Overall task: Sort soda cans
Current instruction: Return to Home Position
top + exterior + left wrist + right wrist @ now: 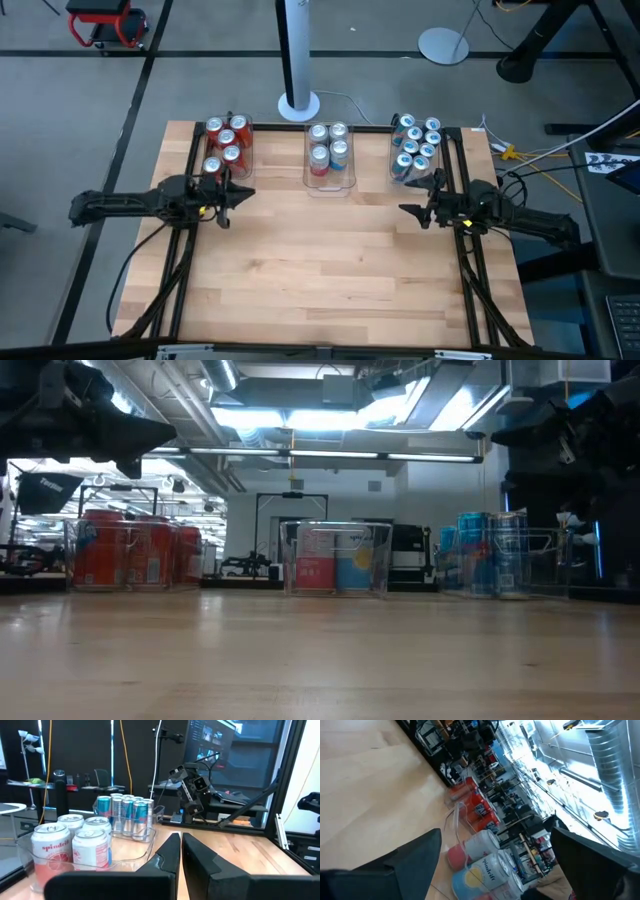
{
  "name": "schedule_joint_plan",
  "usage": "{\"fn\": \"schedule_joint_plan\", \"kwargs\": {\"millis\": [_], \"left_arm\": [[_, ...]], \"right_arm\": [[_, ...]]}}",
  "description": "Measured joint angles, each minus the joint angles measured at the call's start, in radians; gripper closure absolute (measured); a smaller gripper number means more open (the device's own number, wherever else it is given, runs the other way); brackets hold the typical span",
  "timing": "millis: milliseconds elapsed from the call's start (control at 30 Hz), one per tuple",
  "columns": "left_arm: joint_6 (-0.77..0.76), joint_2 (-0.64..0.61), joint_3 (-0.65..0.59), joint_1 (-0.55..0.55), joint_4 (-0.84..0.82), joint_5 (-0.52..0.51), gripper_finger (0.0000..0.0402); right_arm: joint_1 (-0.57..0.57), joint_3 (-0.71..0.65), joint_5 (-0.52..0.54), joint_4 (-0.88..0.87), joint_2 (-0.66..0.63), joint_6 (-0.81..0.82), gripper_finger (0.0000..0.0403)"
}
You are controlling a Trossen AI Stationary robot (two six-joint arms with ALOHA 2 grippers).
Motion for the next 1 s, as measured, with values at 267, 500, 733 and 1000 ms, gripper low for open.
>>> {"fn": "schedule_joint_plan", "kwargs": {"millis": [267, 500, 733, 1000], "left_arm": [[-0.023, -0.154, 0.0, 0.0, -0.209, -0.003, 0.0391], [-0.019, -0.15, 0.0, 0.0, -0.225, -0.087, 0.0391], [-0.019, -0.147, 0.0, 0.0, -0.225, -0.088, 0.0391], [-0.018, -0.147, 0.0, 0.0, -0.225, -0.088, 0.0391]], "right_arm": [[0.0, -0.001, 0.002, -0.002, 0.003, 0.019, 0.0029], [0.0, -0.001, 0.019, -0.005, 0.005, -0.024, 0.0029], [0.0, -0.001, 0.02, -0.005, 0.005, -0.04, 0.0029], [0.0, -0.002, 0.02, -0.005, 0.005, -0.04, 0.0029]]}}
